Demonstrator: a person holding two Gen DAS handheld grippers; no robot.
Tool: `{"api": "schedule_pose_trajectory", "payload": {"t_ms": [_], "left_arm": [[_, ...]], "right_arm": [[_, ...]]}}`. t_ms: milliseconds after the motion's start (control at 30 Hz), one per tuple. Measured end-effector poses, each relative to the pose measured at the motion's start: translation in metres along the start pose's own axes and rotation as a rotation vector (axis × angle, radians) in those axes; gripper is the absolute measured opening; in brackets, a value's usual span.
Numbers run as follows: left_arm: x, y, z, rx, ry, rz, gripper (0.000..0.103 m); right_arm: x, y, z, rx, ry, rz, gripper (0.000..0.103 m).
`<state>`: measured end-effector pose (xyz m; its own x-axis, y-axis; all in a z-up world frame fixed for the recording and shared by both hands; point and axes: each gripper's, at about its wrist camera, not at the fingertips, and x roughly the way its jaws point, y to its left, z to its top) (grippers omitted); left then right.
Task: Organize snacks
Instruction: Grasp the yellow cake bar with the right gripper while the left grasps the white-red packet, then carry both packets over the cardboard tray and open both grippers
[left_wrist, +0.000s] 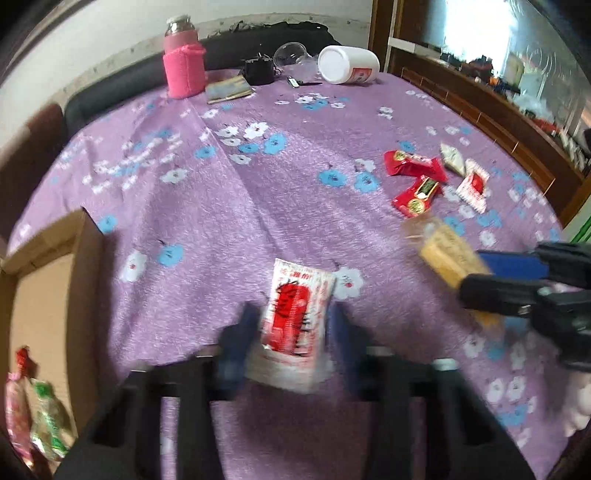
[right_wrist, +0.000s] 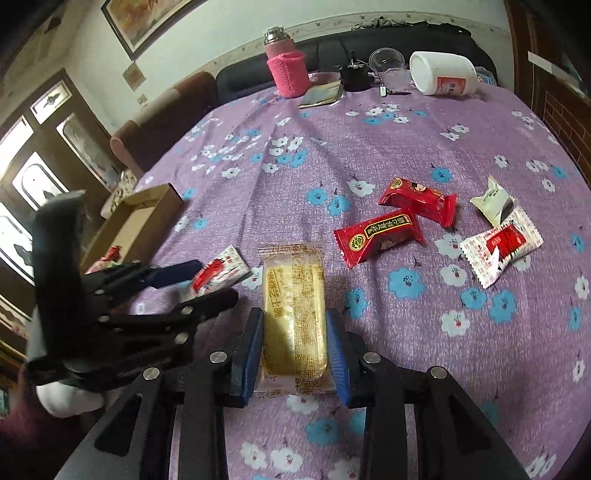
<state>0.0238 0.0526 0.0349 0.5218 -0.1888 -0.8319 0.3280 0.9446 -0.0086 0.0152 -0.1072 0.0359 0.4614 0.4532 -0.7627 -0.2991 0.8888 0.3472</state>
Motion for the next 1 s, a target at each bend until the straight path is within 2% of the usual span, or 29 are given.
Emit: {"api": "schedule_pose_trajectory", "payload": {"t_ms": [233,467,700,900,1000], "left_arm": [[-0.018,0.015,-0.006,-0.084,-0.019,-0.041,0.028],[-0.078,0.045,-0.015,-0.185,-0.120,-0.090,0.028],[-0.127,0.119,-0.028,-0.313,-0.179,-0.052,0.028],[-0.128,0.189,-0.039,-0.419,-0.170,0.010,0.028],[-0.122,0.220,-0.044,-0.464,-0.162,0.046,0.028]], "right_arm": [[-0.012,0.013,-0.002,-0.004,-0.025,0.015,0.036],[-0.026,0.044,0.001,-0.033,-0.048,0.033,0.036],[-0.021,0.109,0.017,-0.100,-0.053,0.113,0.036],[0.010,0.175,0.039,-0.162,-0.024,0.179,0.036],[0.036,0.206,0.047,-0.190,0.003,0.176,0.036]]}}
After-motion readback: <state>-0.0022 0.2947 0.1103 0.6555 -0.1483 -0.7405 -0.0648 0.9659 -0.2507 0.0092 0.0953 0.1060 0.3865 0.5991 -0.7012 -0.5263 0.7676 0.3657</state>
